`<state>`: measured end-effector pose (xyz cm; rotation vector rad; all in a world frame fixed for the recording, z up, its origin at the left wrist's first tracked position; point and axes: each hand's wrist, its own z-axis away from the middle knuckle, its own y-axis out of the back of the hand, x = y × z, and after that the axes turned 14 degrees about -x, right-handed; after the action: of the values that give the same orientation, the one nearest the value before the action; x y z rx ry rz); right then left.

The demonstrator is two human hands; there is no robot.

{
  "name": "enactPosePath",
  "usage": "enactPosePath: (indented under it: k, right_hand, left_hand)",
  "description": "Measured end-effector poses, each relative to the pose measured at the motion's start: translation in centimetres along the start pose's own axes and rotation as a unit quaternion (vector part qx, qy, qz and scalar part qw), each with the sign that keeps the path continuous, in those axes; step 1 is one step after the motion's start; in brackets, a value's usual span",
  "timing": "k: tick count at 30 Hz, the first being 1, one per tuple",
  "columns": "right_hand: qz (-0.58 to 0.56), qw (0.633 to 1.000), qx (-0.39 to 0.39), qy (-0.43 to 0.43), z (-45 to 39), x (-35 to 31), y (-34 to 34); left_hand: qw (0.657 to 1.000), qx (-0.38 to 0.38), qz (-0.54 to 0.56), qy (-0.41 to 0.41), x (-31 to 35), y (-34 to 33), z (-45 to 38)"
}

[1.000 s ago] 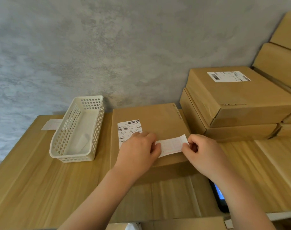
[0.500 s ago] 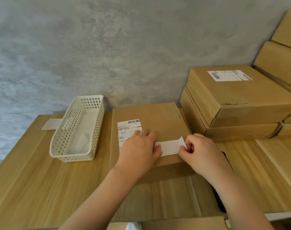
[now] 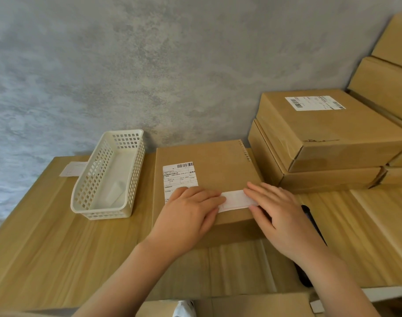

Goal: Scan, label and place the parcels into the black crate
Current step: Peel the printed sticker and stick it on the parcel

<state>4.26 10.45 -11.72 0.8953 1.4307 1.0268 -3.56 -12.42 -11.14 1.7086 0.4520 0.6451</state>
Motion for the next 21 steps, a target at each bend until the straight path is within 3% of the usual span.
enactPosePath:
  k: [4,7,10,13,15,18,21]
  right_hand:
    - [-0.009,0.999,-0.041,-0.025,1.1,0.6,-0.7]
    - [-0.172,0.982,-0.024,-0.069,1.5,-0.3,-0.5]
    - [-0.299,0.942,-0.012,-0.155,1.4,-1.0,-0.3]
    - [-0.354,0.914,0.003,-0.198,0.8,-1.1,-0.1]
    - [-0.374,0.901,0.008,-0.221,0.2,-1.0,0.1]
    - [-0.410,0.879,-0.043,-0.241,-0.4,-0.8,-0.1]
    - [-0.432,0.866,-0.071,-0.240,-0.6,-0.9,-0.3]
  left_hand:
    - [0.997,-0.065,-0.031,0.010,-0.5,0.2,1.6]
    - [0.995,-0.056,0.015,0.079,-1.2,0.8,2.6]
    - [0.973,-0.007,0.153,0.175,-2.6,1.2,3.8]
    - [0.913,0.029,0.327,0.243,-3.0,0.7,5.0]
    - [0.842,0.031,0.457,0.286,-2.4,0.3,5.4]
    - [0.739,0.029,0.588,0.328,-1.9,-0.2,5.6]
    - [0.697,0.021,0.629,0.343,-2.3,-0.8,5.8]
